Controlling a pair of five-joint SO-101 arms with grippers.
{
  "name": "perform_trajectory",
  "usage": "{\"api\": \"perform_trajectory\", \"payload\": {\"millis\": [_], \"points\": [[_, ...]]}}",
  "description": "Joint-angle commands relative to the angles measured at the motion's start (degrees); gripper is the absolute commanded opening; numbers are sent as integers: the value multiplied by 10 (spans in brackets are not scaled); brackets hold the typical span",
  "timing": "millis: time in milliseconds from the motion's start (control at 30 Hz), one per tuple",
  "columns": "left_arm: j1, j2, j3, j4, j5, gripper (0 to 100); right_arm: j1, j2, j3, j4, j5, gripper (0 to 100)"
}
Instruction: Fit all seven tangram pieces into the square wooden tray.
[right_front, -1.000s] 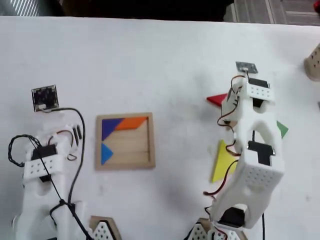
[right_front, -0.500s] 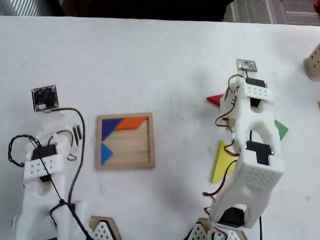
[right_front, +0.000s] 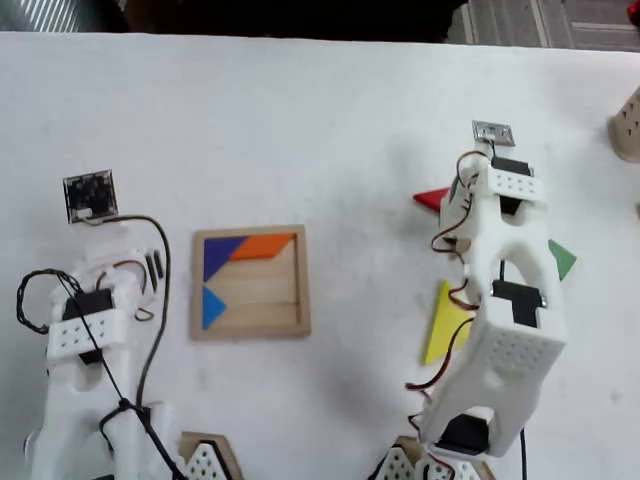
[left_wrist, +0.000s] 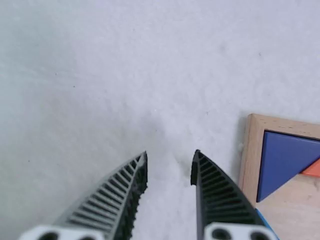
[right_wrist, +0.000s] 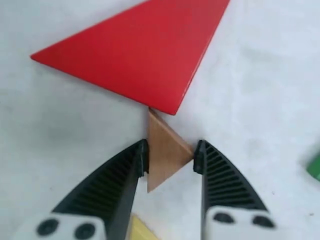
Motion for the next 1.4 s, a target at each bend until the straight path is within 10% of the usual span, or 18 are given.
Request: {"api": "perform_trajectory", "payload": {"millis": [0,900,1367], "points": [[7,0,-4,-11,-7,162,-7,-3,-6,4,9,171],[7,-1,-3,-10,-7,162,1,-54,-1,82,4,80],[5,-1,-3,-9,-7,162,-110,-242,105,135,-40,80]]}}
